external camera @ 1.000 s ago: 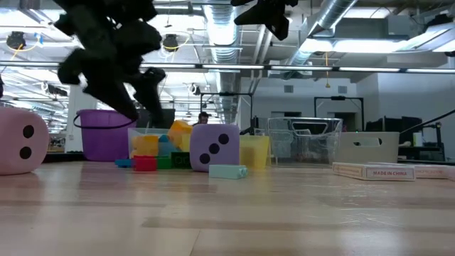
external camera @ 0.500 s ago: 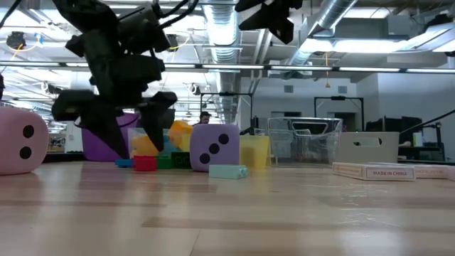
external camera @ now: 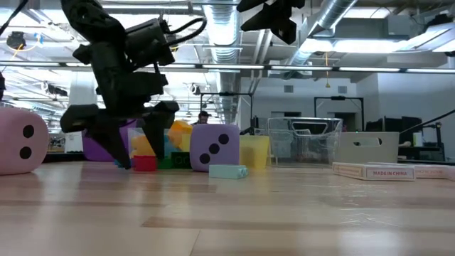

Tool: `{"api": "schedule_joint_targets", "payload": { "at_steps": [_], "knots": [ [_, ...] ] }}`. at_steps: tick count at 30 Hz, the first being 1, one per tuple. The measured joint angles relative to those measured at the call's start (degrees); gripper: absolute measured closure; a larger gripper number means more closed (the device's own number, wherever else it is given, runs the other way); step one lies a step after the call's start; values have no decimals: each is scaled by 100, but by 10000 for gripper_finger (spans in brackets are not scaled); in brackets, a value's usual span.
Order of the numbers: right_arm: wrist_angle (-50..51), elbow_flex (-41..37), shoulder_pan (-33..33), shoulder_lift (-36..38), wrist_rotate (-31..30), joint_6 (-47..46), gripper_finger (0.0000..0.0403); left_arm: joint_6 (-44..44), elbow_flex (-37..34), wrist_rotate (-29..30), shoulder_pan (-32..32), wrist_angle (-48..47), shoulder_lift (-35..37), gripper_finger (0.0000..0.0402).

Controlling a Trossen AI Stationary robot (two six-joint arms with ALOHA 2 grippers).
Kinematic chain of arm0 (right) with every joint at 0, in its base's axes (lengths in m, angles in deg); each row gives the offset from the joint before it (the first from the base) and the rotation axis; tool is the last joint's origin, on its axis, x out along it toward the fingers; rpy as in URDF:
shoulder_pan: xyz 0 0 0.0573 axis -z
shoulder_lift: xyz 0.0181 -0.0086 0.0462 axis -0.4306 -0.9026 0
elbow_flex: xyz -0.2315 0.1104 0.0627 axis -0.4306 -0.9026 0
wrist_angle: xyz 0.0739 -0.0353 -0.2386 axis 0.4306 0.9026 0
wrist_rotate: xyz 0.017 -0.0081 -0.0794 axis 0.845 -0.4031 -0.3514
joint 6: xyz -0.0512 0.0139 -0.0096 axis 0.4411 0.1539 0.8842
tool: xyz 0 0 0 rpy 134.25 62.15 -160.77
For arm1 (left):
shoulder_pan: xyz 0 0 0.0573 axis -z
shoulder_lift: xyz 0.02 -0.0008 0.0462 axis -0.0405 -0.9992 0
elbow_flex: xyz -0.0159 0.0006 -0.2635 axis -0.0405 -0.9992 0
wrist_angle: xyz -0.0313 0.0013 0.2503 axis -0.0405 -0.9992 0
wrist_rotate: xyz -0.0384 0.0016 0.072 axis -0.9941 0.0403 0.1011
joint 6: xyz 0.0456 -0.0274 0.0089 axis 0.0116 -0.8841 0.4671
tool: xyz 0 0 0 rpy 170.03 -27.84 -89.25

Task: Pick & Place Toys
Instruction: Put the red eight stud game piece into the yellow bin

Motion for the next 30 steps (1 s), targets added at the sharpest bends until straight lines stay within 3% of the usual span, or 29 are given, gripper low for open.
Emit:
{"api": "schedule_joint_targets", "payload": {
  "at_steps": [9, 23, 30],
  "knots": [
    [0, 0, -29, 0, 1, -1, 249, 48, 0, -1, -429, -299, 2, 121],
    [0, 0, -26, 0, 0, -4, 249, 205, 13, -360, -486, -727, 13, 123],
    [-2, 0, -26, 0, 0, -3, 249, -215, 0, -394, -480, -770, 13, 187]
  ]
}}
